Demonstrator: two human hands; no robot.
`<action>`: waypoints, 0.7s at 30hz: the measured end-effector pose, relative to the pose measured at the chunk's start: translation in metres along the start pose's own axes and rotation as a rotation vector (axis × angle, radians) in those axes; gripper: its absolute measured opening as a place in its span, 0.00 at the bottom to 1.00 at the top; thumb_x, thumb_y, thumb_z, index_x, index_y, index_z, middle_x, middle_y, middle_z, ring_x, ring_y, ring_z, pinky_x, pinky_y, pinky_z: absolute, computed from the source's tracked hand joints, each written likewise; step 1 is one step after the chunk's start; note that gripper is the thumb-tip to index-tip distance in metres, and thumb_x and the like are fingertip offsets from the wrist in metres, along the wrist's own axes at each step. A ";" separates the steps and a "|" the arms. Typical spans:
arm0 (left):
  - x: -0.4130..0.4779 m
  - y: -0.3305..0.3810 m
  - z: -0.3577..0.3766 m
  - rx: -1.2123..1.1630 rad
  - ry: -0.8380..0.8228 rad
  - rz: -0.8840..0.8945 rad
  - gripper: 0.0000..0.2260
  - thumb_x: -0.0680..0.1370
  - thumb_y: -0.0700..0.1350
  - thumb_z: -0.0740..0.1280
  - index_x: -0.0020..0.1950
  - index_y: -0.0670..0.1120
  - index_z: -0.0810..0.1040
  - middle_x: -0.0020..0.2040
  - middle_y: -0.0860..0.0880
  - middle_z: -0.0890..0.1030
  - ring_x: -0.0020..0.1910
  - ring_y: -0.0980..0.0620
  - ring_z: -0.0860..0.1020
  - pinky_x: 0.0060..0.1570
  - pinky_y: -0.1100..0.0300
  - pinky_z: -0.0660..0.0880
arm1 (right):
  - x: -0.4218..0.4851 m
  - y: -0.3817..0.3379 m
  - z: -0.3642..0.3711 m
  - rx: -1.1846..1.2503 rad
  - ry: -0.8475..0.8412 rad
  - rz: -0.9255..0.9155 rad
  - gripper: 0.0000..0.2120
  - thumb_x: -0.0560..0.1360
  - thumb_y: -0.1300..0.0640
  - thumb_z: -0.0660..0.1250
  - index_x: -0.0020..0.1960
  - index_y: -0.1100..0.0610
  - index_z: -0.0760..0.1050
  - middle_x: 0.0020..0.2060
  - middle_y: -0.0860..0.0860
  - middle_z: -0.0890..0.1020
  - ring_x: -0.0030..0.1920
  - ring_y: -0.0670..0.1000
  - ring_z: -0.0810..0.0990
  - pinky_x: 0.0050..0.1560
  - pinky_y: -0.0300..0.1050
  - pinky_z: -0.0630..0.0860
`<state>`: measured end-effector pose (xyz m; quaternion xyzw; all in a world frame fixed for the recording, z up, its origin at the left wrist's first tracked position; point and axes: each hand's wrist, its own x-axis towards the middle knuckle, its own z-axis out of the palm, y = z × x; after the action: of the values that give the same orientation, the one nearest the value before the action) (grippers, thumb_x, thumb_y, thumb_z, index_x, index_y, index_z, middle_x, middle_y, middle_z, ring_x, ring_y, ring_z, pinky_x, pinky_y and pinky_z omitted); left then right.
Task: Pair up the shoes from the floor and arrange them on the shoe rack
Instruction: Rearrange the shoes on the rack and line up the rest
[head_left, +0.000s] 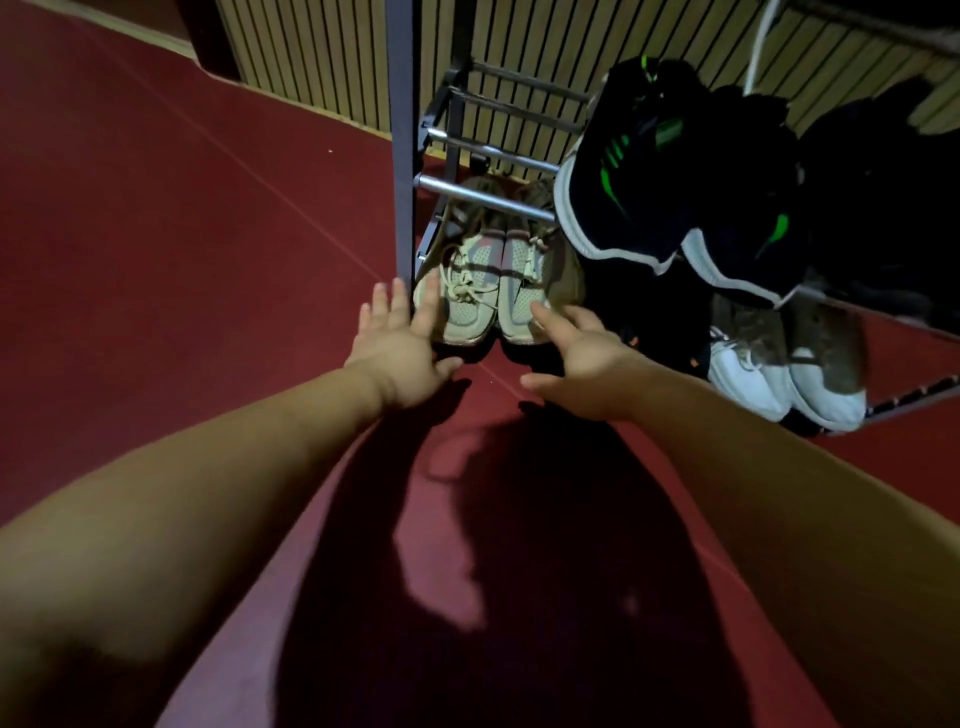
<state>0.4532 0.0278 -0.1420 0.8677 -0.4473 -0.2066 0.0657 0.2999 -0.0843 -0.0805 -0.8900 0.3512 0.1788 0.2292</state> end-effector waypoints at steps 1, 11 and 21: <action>-0.006 -0.003 -0.006 -0.034 0.037 -0.010 0.41 0.78 0.58 0.60 0.75 0.50 0.31 0.76 0.38 0.37 0.75 0.38 0.37 0.73 0.48 0.39 | -0.009 -0.005 -0.006 0.010 0.029 -0.056 0.36 0.76 0.46 0.64 0.77 0.44 0.47 0.76 0.51 0.51 0.75 0.54 0.56 0.73 0.50 0.58; -0.052 0.003 -0.181 -0.597 0.690 0.096 0.31 0.82 0.57 0.52 0.77 0.50 0.37 0.78 0.42 0.41 0.76 0.44 0.41 0.73 0.50 0.41 | -0.087 -0.056 -0.123 -0.246 1.155 -0.384 0.29 0.74 0.47 0.63 0.73 0.50 0.61 0.73 0.57 0.62 0.73 0.59 0.55 0.71 0.60 0.52; -0.024 0.052 -0.323 -0.395 0.663 0.093 0.33 0.80 0.60 0.52 0.77 0.51 0.38 0.78 0.43 0.41 0.76 0.43 0.40 0.73 0.46 0.40 | -0.058 -0.073 -0.177 -0.470 0.550 0.138 0.37 0.74 0.30 0.39 0.76 0.48 0.35 0.76 0.55 0.39 0.75 0.55 0.35 0.70 0.61 0.31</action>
<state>0.5369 -0.0064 0.1730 0.8368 -0.3922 0.0062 0.3820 0.3394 -0.1003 0.1153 -0.9074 0.4082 0.0235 -0.0971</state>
